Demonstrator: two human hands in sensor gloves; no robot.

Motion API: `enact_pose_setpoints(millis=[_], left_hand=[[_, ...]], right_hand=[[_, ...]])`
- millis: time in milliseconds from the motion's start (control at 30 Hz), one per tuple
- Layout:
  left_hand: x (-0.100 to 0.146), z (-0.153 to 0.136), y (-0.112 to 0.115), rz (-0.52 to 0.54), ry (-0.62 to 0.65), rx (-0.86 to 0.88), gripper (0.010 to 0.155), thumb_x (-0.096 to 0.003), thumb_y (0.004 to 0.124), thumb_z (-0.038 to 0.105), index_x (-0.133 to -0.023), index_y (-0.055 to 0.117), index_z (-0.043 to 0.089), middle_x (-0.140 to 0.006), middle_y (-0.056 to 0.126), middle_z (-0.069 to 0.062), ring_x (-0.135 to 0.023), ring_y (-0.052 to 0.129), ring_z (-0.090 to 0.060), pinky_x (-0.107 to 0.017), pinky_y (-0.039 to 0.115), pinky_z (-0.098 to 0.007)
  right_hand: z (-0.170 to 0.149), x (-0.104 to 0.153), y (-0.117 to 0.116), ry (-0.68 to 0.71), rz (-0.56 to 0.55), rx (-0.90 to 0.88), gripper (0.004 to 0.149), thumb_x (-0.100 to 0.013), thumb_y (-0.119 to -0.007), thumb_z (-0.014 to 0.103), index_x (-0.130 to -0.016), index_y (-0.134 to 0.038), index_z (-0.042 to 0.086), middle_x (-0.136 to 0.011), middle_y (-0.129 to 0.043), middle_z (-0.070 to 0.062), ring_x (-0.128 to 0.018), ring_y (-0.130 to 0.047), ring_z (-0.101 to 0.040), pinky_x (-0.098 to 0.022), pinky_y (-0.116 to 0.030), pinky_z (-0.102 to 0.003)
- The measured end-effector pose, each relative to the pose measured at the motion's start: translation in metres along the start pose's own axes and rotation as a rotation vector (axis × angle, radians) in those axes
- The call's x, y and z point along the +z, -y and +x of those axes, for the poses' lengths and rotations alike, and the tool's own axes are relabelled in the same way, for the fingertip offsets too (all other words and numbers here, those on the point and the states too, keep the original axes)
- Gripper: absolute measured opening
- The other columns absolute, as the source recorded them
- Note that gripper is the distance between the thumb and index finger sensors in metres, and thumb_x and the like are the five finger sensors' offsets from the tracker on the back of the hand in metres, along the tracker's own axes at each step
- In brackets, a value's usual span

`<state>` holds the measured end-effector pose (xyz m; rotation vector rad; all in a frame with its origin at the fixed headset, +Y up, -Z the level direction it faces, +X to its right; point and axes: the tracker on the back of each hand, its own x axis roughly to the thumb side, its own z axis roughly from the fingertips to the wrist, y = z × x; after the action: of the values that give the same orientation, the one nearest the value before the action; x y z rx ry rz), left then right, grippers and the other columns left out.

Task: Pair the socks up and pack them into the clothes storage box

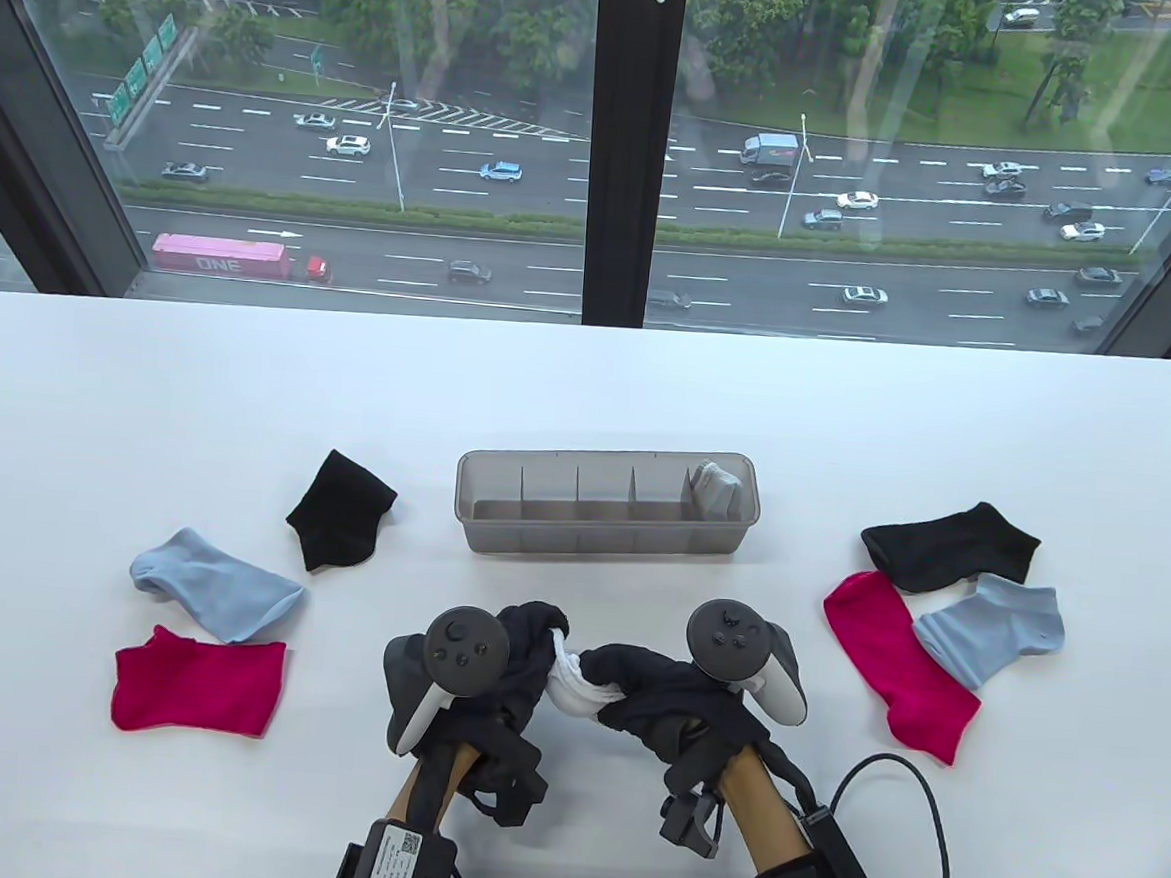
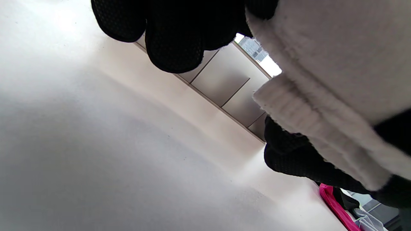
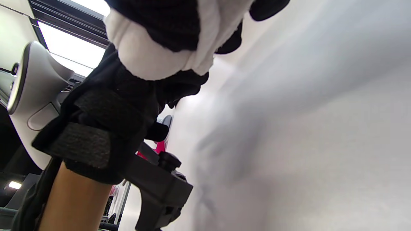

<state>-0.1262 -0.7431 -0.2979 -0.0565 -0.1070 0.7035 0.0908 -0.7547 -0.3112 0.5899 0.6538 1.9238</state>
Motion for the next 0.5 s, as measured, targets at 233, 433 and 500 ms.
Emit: enact_pose_setpoints(millis=[233,433,500], left_hand=[[0.007,0.011,-0.004,0.042,0.073,-0.059,0.04,-0.0571,0.06,0.037,-0.095,0.069,0.029,-0.089,0.084,-0.005,-0.074,0.094,-0.025,-0.072,0.071,-0.055],[0.004,0.02,0.006,0.046,0.097,-0.129,0.04,-0.0573,0.059,0.038,-0.095,0.069,0.029,-0.089,0.084,-0.004,-0.075,0.095,-0.024,-0.072,0.071,-0.055],[0.004,0.018,0.002,0.046,0.083,-0.096,0.04,-0.0571,0.059,0.038,-0.095,0.068,0.03,-0.09,0.083,-0.004,-0.076,0.094,-0.025,-0.074,0.069,-0.055]], right_hand=[[-0.009,0.003,0.003,-0.067,-0.153,-0.065,0.054,-0.055,-0.078,0.009,-0.102,-0.064,0.031,-0.104,-0.066,-0.008,-0.094,-0.066,-0.034,-0.081,-0.045,-0.06],[0.0,0.002,0.004,-0.072,-0.121,0.083,0.044,-0.054,-0.076,0.005,-0.086,-0.076,0.034,-0.103,-0.065,-0.006,-0.097,-0.06,-0.034,-0.082,-0.039,-0.061],[-0.005,0.005,0.005,-0.067,-0.222,0.053,0.046,-0.056,-0.077,0.009,-0.094,-0.07,0.033,-0.106,-0.063,-0.007,-0.097,-0.063,-0.034,-0.081,-0.044,-0.059]])
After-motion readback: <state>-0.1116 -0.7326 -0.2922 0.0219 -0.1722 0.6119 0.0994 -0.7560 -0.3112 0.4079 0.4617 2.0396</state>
